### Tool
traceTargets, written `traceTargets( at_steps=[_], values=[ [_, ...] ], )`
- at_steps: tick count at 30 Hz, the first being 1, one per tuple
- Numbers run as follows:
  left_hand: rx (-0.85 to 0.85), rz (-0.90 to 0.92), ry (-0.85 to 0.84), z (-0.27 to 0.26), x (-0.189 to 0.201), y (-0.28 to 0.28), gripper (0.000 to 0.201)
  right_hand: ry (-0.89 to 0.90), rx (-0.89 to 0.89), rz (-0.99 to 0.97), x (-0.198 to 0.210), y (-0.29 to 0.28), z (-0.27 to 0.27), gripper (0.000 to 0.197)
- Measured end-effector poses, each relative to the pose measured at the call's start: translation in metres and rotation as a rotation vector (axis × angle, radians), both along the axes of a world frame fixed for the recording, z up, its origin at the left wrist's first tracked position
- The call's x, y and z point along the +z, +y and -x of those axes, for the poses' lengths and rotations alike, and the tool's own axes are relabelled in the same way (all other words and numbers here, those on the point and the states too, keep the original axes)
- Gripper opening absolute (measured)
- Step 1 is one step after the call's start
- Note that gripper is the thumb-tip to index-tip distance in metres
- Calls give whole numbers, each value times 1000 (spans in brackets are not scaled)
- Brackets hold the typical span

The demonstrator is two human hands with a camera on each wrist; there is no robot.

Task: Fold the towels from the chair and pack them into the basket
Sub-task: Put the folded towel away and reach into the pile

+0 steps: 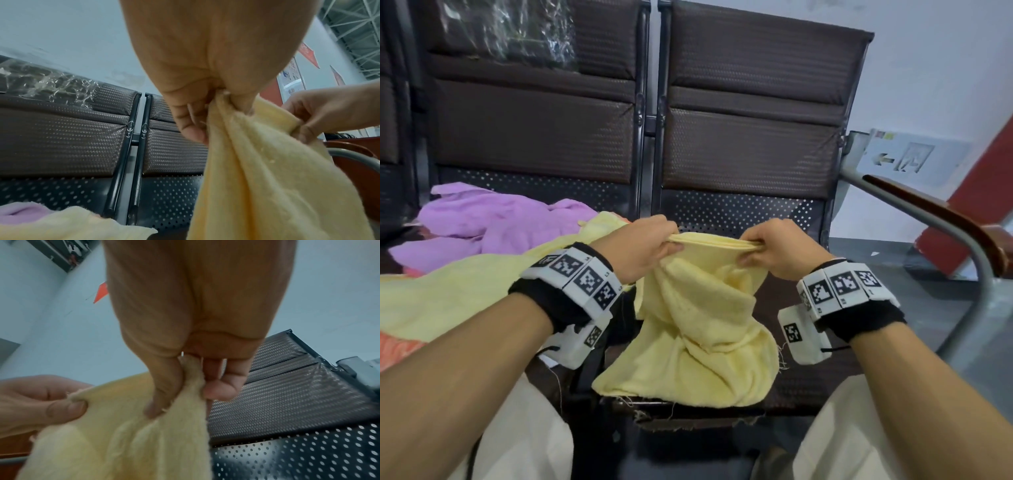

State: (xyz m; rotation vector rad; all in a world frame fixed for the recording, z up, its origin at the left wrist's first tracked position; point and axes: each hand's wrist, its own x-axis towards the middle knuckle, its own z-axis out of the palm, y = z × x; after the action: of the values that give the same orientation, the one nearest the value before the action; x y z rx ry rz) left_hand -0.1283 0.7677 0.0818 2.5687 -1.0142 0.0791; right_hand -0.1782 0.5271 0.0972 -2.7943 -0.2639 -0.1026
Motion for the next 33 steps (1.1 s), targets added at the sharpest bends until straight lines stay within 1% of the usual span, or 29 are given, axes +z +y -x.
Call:
traceTargets(
  at_steps=[2, 3, 6, 8, 10, 11, 13, 15, 17, 19, 21, 23, 25, 27, 28, 31, 33],
  values=[
    [10, 68, -49, 5, 3, 7, 18, -5, -10, -9, 4, 2, 7, 4],
    [28, 128, -58, 8, 6, 10, 18, -29, -23, -43, 7, 2, 10, 7],
    [113, 324, -29, 13, 18, 19, 21, -127, -41, -178, 25, 7, 15, 23],
    [136, 390, -24, 16, 33, 22, 20, -173, -43, -299, 43, 13, 18, 22],
    [135, 428, -51, 20, 54, 24, 21, -220, -65, -420, 65, 22, 22, 15],
    [131, 456, -74, 23, 67, 25, 23, -262, -76, -468, 78, 27, 25, 16],
    [137, 545, -133, 29, 93, 28, 28, -387, -88, -525, 105, 38, 29, 23],
    [153, 660, -186, 31, 120, 30, 29, -511, -89, -549, 130, 47, 32, 29],
    [175, 722, -205, 29, 139, 30, 29, -562, -102, -599, 145, 52, 29, 33],
    [201, 657, -149, 22, 146, 28, 30, -556, -132, -593, 149, 53, 23, 37],
    [239, 526, -65, 12, 142, 25, 26, -524, -162, -521, 143, 50, 14, 40],
    [277, 415, -2, 0, 132, 23, 22, -463, -200, -442, 133, 45, 3, 35],
    [308, 383, 52, -9, 124, 19, 23, -408, -241, -413, 122, 41, -8, 32],
    [340, 425, 57, -17, 122, 13, 23, -390, -270, -427, 117, 37, -19, 29],
    [354, 458, 29, -20, 124, 10, 23, -402, -277, -441, 117, 36, -23, 28],
    [358, 611, -86, -22, 139, 2, 23, -515, -264, -509, 125, 33, -29, 20],
    [309, 735, -111, -17, 148, -1, 20, -593, -222, -558, 128, 30, -25, 18]
  ],
)
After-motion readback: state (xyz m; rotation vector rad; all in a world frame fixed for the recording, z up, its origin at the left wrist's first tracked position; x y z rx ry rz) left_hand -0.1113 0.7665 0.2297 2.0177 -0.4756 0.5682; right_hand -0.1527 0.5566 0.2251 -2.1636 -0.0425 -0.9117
